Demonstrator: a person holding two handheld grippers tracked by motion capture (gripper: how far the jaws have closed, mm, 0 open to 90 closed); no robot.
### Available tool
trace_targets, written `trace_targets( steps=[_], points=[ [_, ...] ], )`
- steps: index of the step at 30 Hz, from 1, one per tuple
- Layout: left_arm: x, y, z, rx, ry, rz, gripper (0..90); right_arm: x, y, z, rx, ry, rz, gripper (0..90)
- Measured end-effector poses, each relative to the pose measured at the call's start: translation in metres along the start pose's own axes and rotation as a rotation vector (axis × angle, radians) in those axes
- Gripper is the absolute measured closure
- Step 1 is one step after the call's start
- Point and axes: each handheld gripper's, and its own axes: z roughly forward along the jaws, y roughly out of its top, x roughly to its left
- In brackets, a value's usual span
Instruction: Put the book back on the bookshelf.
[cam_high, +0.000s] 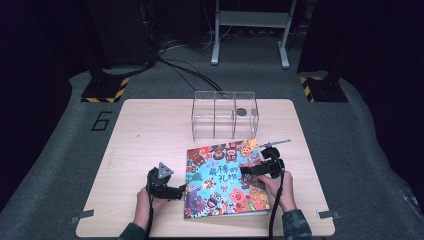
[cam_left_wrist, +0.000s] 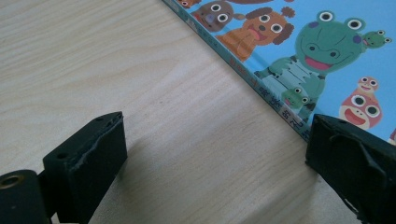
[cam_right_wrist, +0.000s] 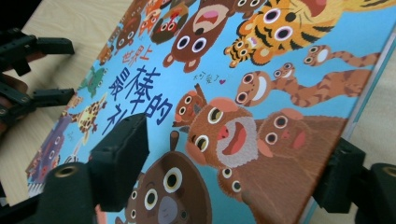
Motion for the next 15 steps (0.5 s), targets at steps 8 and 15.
trace_targets(
  steps=[8, 15],
  points=[
    [0.0001, 0.0000, 0.0000, 0.000, -0.003, 0.002, 5.0, -0.0039, 0.0048, 0.0022, 0.013, 0.020, 0.007, 35.8],
    [0.0014, 0.0004, -0.0012, 0.012, -0.018, 0.007, 4.9, -0.0049, 0.0044, 0.0046, 0.029, 0.036, 0.019, 38.1]
  ],
)
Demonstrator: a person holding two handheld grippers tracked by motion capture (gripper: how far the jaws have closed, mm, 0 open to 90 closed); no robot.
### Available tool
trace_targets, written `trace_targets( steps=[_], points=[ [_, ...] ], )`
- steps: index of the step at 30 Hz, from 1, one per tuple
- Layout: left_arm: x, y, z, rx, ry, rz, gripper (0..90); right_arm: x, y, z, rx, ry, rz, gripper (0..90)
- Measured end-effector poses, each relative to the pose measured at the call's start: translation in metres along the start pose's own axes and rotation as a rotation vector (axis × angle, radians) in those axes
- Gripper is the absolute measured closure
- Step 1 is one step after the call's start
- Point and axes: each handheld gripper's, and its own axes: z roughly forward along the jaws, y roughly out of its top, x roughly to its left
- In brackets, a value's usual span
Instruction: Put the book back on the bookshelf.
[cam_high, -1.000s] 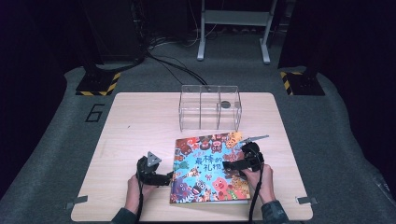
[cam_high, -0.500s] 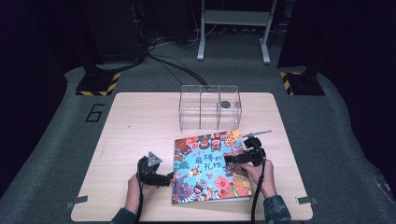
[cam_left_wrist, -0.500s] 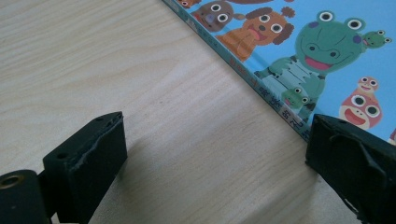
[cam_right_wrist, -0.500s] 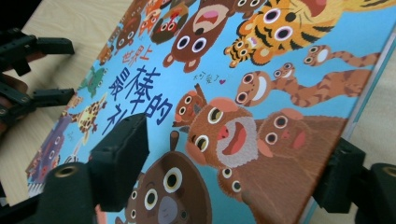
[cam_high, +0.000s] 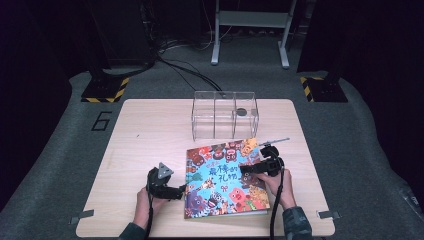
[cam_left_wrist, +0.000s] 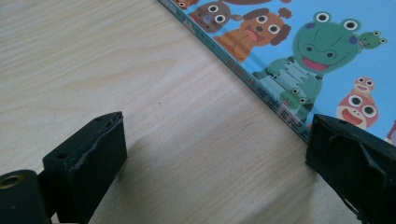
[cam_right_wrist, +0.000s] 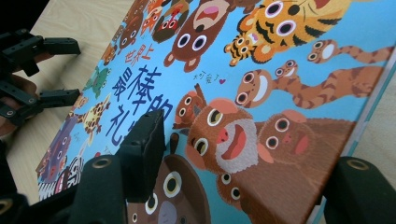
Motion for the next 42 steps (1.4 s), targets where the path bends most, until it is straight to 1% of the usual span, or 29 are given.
trace_targets(
  steps=[2, 4, 5, 9, 13, 14, 15, 16, 17, 18, 19, 20, 21, 22, 23, 24, 25, 26, 27, 28, 29, 31, 32, 34, 36, 37, 39, 41, 42],
  points=[
    [0.000, 0.000, 0.000, 0.003, -0.001, 0.007, 4.9, -0.001, 0.000, 0.000, 0.001, 0.005, 0.005, 38.6],
    [0.000, 0.000, 0.000, -0.001, -0.001, 0.006, 4.8, -0.002, -0.001, 0.000, -0.005, 0.009, -0.005, 39.9],
    [-0.001, -0.001, 0.001, -0.020, 0.003, -0.010, 4.7, -0.002, -0.001, -0.002, -0.013, 0.019, -0.008, 41.7],
    [0.000, -0.001, 0.001, -0.021, -0.008, -0.010, 4.6, -0.001, -0.002, -0.004, -0.019, 0.030, -0.010, 43.5],
    [0.000, -0.001, 0.001, -0.030, -0.013, -0.023, 4.4, 0.001, -0.005, -0.008, -0.040, 0.036, -0.035, 44.9],
    [0.000, -0.001, 0.001, -0.031, -0.020, -0.025, 4.4, 0.001, -0.006, -0.008, -0.047, 0.036, -0.044, 45.1],
    [0.001, -0.001, 0.000, -0.022, -0.027, -0.025, 4.3, 0.002, -0.006, -0.009, -0.048, 0.039, -0.045, 45.4],
    [0.001, -0.001, 0.001, -0.034, -0.026, -0.035, 4.1, 0.003, -0.007, -0.010, -0.056, 0.040, -0.055, 45.7],
    [0.002, -0.001, 0.001, -0.037, -0.030, -0.032, 4.1, 0.003, -0.007, -0.011, -0.066, 0.045, -0.067, 46.5],
    [0.003, -0.001, 0.000, -0.028, -0.045, -0.034, 4.1, 0.004, -0.007, -0.012, -0.072, 0.048, -0.076, 46.9],
    [0.002, -0.002, 0.000, -0.043, -0.047, -0.056, 4.1, 0.005, -0.008, -0.014, -0.079, 0.050, -0.089, 47.2],
    [0.003, -0.002, 0.000, -0.047, -0.050, -0.057, 4.1, 0.007, -0.008, -0.015, -0.086, 0.048, -0.093, 47.5],
    [0.004, -0.001, -0.001, -0.033, -0.065, -0.059, 4.0, 0.008, -0.008, -0.016, -0.094, 0.050, -0.107, 47.8],
    [0.004, -0.002, 0.000, -0.053, -0.063, -0.064, 3.6, 0.008, -0.008, -0.017, -0.109, 0.052, -0.135, 48.1],
    [0.004, -0.002, 0.000, -0.051, -0.064, -0.063, 3.4, 0.010, -0.009, -0.018, -0.111, 0.054, -0.136, 48.5],
    [0.005, -0.001, -0.001, -0.020, -0.075, -0.045, 3.0, 0.011, -0.009, -0.020, -0.119, 0.054, -0.153, 48.9],
    [0.004, -0.001, 0.000, -0.036, -0.066, -0.050, 1.9, 0.013, -0.010, -0.021, -0.119, 0.058, -0.151, 49.3],
    [0.004, -0.001, 0.000, -0.027, -0.069, -0.038, 1.1, 0.014, -0.010, -0.023, -0.127, 0.061, -0.163, 49.5],
    [0.003, 0.000, 0.001, -0.035, -0.073, -0.065, 0.0, 0.016, -0.010, -0.024, -0.129, 0.056, -0.170, 49.6],
    [0.003, 0.000, 0.002, -0.034, -0.070, -0.054, 0.0, 0.017, -0.011, -0.025, -0.131, 0.051, -0.177, 49.6],
    [0.004, 0.001, 0.001, -0.020, -0.075, -0.049, 0.0, 0.018, -0.011, -0.026, -0.132, 0.052, -0.182, 49.7],
    [0.004, 0.001, 0.001, -0.026, -0.078, -0.056, 0.0, 0.019, -0.012, -0.027, -0.133, 0.052, -0.183, 49.8],
    [0.004, 0.002, 0.002, -0.028, -0.088, -0.071, 0.0, 0.019, -0.012, -0.027, -0.135, 0.053, -0.189, 49.8],
    [0.006, 0.003, 0.001, -0.015, -0.101, -0.064, 0.0, 0.020, -0.012, -0.027, -0.135, 0.048, -0.198, 49.8],
    [0.007, 0.004, 0.000, -0.015, -0.114, -0.076, 0.0, 0.021, -0.012, -0.028, -0.141, 0.047, -0.212, 49.8],
    [0.008, 0.004, 0.000, -0.016, -0.122, -0.082, 0.0, 0.023, -0.012, -0.029, -0.143, 0.047, -0.207, 49.8],
    [0.008, 0.005, 0.000, -0.013, -0.122, -0.086, 0.0, 0.024, -0.013, -0.030, -0.152, 0.042, -0.223, 49.8],
    [0.009, 0.006, -0.001, -0.013, -0.136, -0.089, 0.0, 0.024, -0.013, -0.030, -0.162, 0.037, -0.245, 49.8],
    [0.009, 0.006, 0.000, -0.024, -0.135, -0.097, 0.0, 0.025, -0.014, -0.031, -0.163, 0.034, -0.243, 49.8]
  ],
)
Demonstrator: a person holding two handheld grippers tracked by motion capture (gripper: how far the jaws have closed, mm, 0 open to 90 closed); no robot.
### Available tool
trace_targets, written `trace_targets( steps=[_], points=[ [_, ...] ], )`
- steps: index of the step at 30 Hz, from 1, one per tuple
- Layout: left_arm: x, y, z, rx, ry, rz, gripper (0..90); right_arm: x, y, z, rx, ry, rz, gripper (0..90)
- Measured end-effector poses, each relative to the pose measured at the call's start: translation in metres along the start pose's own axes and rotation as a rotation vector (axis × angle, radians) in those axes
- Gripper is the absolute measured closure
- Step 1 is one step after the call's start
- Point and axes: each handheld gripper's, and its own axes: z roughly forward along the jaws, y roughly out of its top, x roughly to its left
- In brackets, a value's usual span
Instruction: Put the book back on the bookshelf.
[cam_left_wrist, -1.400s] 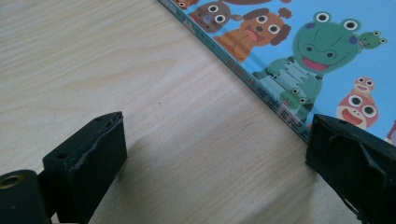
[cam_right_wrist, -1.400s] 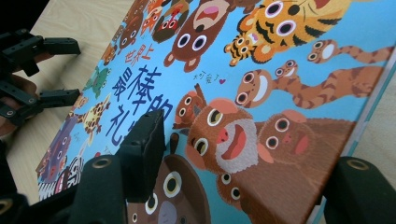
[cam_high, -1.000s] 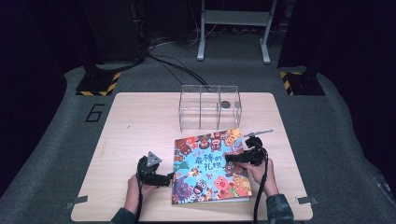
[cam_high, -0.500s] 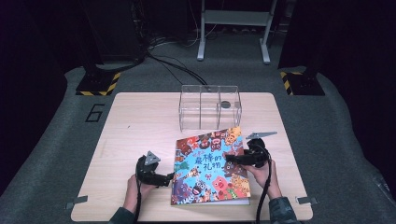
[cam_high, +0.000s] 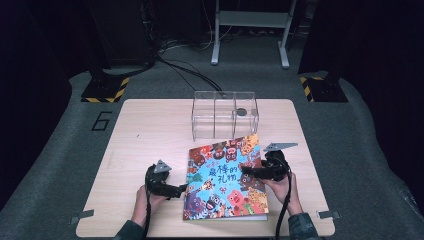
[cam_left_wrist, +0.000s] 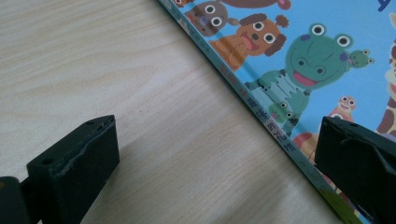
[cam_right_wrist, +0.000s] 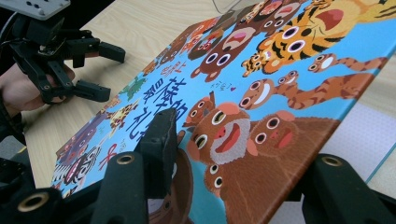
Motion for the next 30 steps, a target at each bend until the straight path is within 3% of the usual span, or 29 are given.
trace_targets(
  steps=[1, 6, 13, 30],
  points=[
    [0.000, 0.001, -0.002, 0.016, -0.014, -0.002, 0.0, 0.001, 0.000, -0.001, -0.002, 0.000, -0.002, 49.8],
    [0.000, 0.005, -0.003, -0.009, -0.026, -0.031, 0.0, 0.002, -0.003, -0.002, -0.020, 0.000, -0.018, 49.7],
    [-0.002, 0.007, -0.002, 0.001, -0.033, -0.017, 0.0, 0.005, -0.006, -0.004, -0.055, -0.006, -0.057, 49.7],
    [-0.003, 0.013, 0.001, -0.023, -0.056, -0.039, 0.0, 0.013, -0.007, -0.006, -0.115, -0.014, -0.133, 49.6]
  ],
)
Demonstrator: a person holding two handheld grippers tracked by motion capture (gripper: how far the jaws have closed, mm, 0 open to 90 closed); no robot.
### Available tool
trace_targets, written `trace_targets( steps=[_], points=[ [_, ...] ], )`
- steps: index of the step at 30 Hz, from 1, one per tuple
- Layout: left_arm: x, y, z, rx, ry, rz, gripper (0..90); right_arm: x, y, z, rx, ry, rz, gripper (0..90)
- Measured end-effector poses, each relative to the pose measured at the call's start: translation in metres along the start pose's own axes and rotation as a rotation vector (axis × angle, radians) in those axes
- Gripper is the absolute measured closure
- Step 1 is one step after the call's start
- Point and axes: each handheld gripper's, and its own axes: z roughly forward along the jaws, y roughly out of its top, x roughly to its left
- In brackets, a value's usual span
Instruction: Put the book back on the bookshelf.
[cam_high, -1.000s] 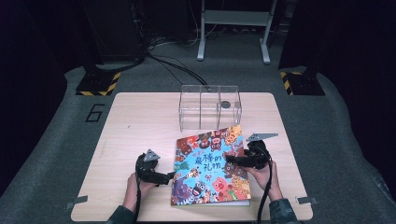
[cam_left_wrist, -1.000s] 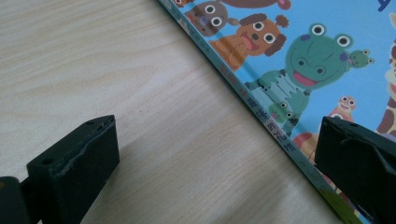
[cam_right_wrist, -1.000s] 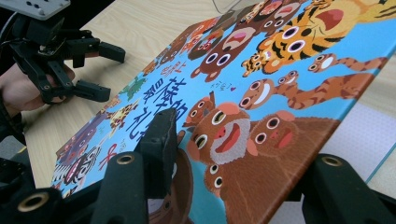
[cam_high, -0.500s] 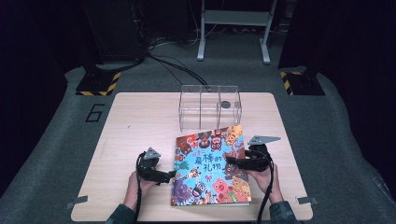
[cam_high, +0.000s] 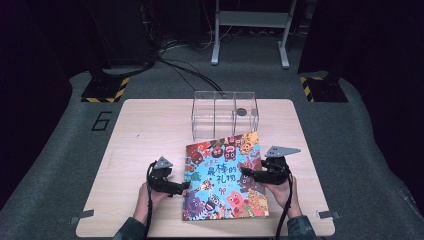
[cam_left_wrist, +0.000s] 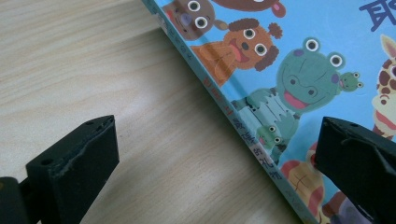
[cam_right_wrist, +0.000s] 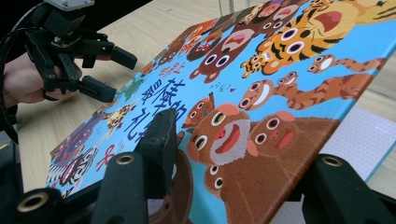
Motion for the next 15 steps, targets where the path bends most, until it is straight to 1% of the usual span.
trace_targets(
  steps=[1, 4, 5, 6, 7, 8, 9, 11, 12, 14, 15],
  points=[
    [0.0004, 0.0006, -0.0012, 0.010, -0.012, -0.004, 0.0, 0.0006, -0.0002, 0.0002, -0.003, 0.000, -0.001, 49.6],
    [0.0014, 0.0020, -0.0023, 0.002, -0.021, -0.012, 0.0, 0.0026, -0.0010, 0.0011, -0.025, -0.005, -0.008, 49.6],
    [0.0015, 0.0030, -0.0030, 0.004, -0.025, -0.014, 0.0, 0.0027, -0.0011, 0.0013, -0.027, -0.002, -0.017, 49.6],
    [0.0011, 0.0034, -0.0029, -0.006, -0.021, -0.016, 0.0, 0.0034, -0.0014, 0.0014, -0.035, -0.003, -0.021, 49.6],
    [0.0015, 0.0047, -0.0040, 0.003, -0.025, -0.014, 0.0, 0.0047, -0.0015, 0.0012, -0.037, -0.005, -0.018, 49.6],
    [0.0009, 0.0054, -0.0039, -0.007, -0.016, -0.017, 0.0, 0.0047, -0.0016, 0.0018, -0.047, -0.005, -0.032, 49.6],
    [0.0012, 0.0064, -0.0050, 0.001, -0.023, -0.016, 0.0, 0.0056, -0.0016, 0.0022, -0.051, -0.008, -0.031, 49.6],
    [0.0009, 0.0075, -0.0047, -0.018, -0.009, -0.019, 0.0, 0.0067, -0.0014, 0.0026, -0.055, -0.013, -0.040, 49.6],
    [0.0013, 0.0084, -0.0061, -0.008, -0.017, -0.022, 0.0, 0.0076, -0.0011, 0.0034, -0.059, -0.014, -0.041, 49.6],
    [0.0008, 0.0083, -0.0063, -0.024, -0.006, -0.033, 0.0, 0.0089, -0.0011, 0.0040, -0.068, -0.018, -0.052, 49.6],
    [0.0019, 0.0088, -0.0080, -0.010, -0.017, -0.033, 0.0, 0.0098, -0.0009, 0.0043, -0.071, -0.021, -0.056, 49.6]
  ],
)
